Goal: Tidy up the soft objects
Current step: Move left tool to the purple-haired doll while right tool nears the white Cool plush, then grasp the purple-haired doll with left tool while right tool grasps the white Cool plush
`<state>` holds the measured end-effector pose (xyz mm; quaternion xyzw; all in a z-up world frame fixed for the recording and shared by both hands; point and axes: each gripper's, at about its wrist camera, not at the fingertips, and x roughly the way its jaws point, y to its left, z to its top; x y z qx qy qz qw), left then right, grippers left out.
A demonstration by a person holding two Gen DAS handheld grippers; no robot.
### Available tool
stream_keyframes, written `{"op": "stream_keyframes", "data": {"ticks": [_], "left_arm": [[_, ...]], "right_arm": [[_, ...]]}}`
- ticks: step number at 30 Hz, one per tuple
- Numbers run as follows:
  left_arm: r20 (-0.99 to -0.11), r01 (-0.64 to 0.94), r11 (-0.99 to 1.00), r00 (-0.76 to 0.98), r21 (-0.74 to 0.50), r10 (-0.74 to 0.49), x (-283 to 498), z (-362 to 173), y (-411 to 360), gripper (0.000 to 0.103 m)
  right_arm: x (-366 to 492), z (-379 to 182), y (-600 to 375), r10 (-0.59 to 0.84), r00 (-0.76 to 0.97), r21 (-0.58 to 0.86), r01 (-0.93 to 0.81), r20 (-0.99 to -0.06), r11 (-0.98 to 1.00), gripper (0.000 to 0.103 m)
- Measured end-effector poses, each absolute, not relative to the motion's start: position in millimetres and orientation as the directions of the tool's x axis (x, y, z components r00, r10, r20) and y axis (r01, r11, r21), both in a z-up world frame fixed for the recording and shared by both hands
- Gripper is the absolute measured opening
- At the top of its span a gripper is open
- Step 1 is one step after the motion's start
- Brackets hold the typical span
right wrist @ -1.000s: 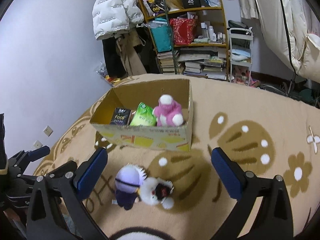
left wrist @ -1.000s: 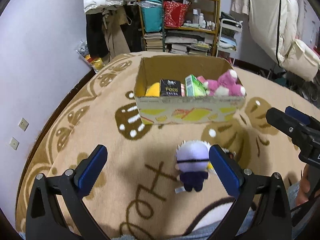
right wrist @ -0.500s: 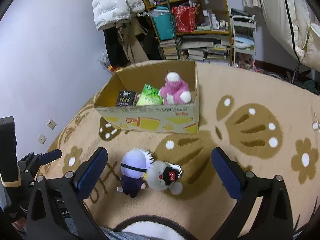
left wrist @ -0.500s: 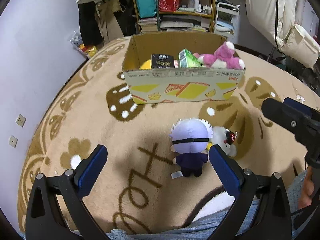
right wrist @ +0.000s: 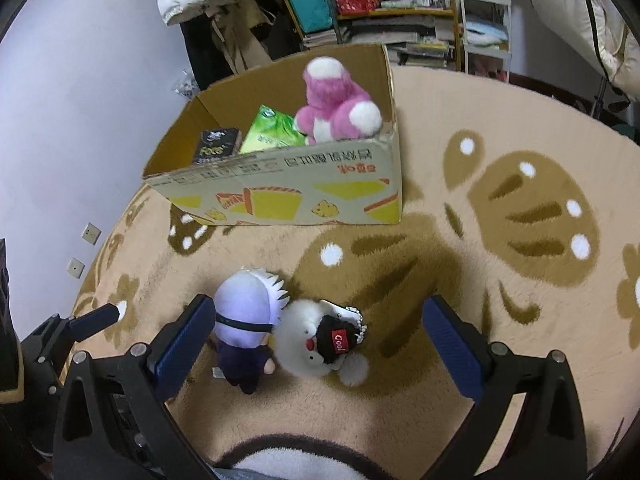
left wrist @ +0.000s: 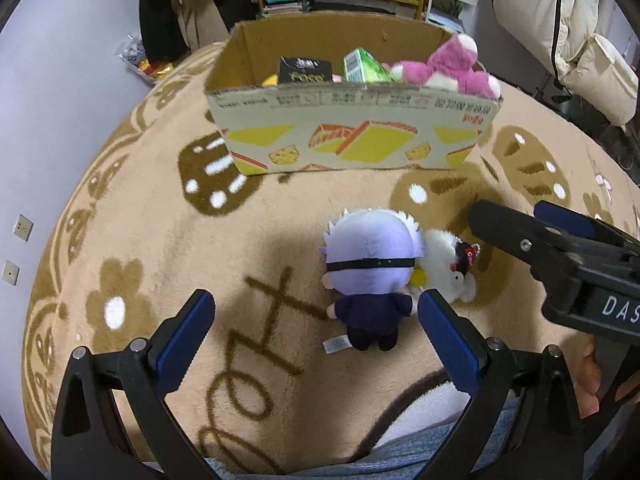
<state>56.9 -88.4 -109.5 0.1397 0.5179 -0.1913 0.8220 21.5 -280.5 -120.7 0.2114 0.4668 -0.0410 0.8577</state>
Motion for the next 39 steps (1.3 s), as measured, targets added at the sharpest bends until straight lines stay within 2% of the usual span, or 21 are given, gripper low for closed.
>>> {"op": "stream_keyframes", "data": {"ticks": [6,8,13,19,27,37,38,39], "left_arm": [[-0.922,0.465,0.885,0.346,0.007,-0.175,64.8,-124.5,-95.7,0.101],[-0.927,0.467,0.884,0.332,-0.002,-0.177,67.2,-129.0,-97.2,0.101],[-0.940,0.462,0.886,0.278,-0.050,-0.198,74.4,-143.1,-101.0,0.101],[-0.951,0.463,0.886,0.256,-0.037,-0.174,80.2,-157.4,-107.2,0.101],[-0.961,0.461,0.887,0.239,-0.016,-0.141,84.7,-172.9,-114.8,0.101],[-0.968,0.412,0.908,0.190,-0.074,-0.164,90.9,-188.6,-109.1,0.101],[-0.967,0.407,0.910,0.191,-0.078,-0.168,91.4,-189.6,-108.0,0.101],[-0.967,0.407,0.910,0.192,-0.080,-0.170,91.6,-190.3,-108.1,0.101]], "right_arm": [[30.0,-137.8,-283.2,0.147,0.509,0.328,0.286,-0.848,0.900,0.102],[31.4,-143.5,-283.4,0.159,0.494,0.333,0.289,-0.855,0.898,0.098],[36.6,-162.0,-283.0,0.215,0.443,0.368,0.294,-0.870,0.882,0.078],[39.1,-177.6,-283.5,0.271,0.402,0.406,0.300,-0.875,0.863,0.067],[44.1,-184.9,-277.8,0.290,0.381,0.411,0.289,-0.878,0.864,0.067],[46.1,-189.0,-276.0,0.292,0.369,0.403,0.274,-0.882,0.873,0.066],[46.7,-189.6,-274.9,0.291,0.368,0.402,0.272,-0.883,0.874,0.066],[47.0,-189.7,-274.4,0.289,0.369,0.399,0.271,-0.884,0.876,0.059]]}}
